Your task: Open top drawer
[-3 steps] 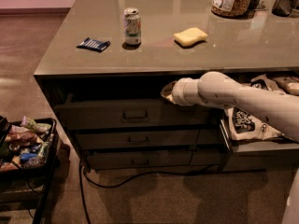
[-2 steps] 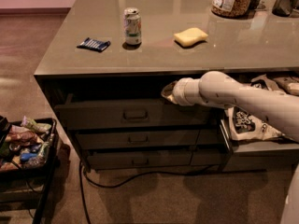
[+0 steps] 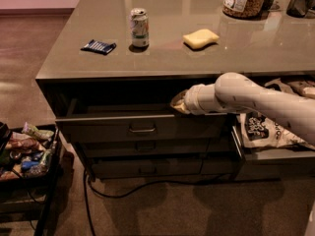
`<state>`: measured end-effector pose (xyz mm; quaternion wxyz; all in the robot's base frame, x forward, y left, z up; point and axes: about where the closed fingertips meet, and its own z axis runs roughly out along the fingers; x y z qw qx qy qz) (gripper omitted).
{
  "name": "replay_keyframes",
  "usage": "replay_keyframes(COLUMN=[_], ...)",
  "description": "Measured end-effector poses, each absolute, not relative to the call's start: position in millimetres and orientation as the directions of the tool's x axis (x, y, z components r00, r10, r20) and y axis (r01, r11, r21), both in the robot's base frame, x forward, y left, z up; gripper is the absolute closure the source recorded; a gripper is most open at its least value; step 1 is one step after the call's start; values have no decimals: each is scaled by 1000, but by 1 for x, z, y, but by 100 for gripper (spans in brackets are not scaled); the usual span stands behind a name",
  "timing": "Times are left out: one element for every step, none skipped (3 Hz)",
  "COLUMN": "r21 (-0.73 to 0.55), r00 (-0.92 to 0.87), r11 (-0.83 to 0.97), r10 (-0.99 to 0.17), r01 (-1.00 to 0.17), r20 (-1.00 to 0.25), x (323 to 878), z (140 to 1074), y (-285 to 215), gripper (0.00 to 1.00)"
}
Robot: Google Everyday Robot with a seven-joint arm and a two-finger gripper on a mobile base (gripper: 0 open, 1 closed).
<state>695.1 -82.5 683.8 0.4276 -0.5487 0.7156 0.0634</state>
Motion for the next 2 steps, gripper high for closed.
replay_keyframes(r21=[-328,-281], r00=[-39,-51], r11=[353,323], r10=[-730,-734], r01=[-876,-904], r20=[-682,-677], x=[673,646], z=[685,688], y=[-79,-77], gripper=[100,100])
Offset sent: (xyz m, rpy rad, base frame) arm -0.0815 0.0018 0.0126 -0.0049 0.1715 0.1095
